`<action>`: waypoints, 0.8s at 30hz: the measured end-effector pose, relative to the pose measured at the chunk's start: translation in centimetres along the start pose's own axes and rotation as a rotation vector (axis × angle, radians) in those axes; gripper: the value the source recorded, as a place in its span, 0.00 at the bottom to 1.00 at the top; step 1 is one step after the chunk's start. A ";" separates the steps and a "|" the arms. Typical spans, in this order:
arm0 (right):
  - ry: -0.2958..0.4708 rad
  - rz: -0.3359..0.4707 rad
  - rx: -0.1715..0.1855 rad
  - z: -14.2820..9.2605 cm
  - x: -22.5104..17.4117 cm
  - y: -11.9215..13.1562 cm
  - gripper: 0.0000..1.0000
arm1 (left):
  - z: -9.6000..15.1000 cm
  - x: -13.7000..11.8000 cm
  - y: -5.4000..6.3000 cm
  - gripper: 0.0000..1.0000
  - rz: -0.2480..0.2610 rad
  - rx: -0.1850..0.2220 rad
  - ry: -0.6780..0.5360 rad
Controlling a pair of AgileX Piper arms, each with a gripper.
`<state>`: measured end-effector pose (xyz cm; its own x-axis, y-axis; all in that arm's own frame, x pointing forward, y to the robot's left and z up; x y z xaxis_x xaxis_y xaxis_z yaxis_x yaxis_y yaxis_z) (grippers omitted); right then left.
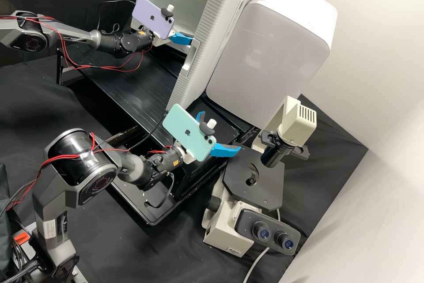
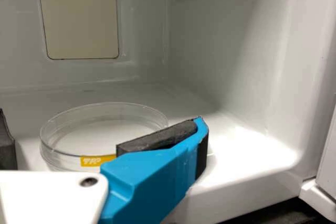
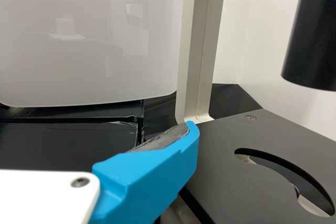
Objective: Take the petri dish out of the incubator
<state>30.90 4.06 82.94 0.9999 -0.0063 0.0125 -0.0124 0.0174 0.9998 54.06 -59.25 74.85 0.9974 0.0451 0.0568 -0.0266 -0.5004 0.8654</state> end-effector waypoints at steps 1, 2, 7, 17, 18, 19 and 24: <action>0.000 0.000 0.000 0.0 0.0 0.0 1.00 | 0.0 0.0 0.0 0.00 -0.002 0.007 -0.001; 0.000 0.000 0.000 0.0 0.0 0.0 1.00 | 0.0 0.0 0.0 0.00 -0.005 0.013 -0.005; 0.000 0.000 0.000 0.0 0.0 0.0 1.00 | 0.1 0.0 -0.1 0.00 -0.010 0.015 -0.009; 0.000 0.000 0.000 0.0 0.0 0.0 1.00 | 0.1 0.0 -0.1 0.00 -0.011 0.038 -0.010; 0.000 0.000 0.000 0.0 0.0 0.0 1.00 | 0.1 0.0 -0.1 0.00 -0.011 0.038 -0.010; 0.000 0.000 0.000 0.0 0.0 0.0 1.00 | 0.1 0.0 -0.1 0.00 -0.011 0.038 -0.010; 0.000 0.000 0.000 0.0 0.0 0.0 1.00 | 0.1 0.0 -0.1 0.00 -0.011 0.038 -0.010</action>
<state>30.90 4.06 82.94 0.9999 -0.0063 0.0125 -0.0124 0.0174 0.9998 54.06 -59.27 74.71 0.9982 0.0421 0.0420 -0.0131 -0.5325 0.8464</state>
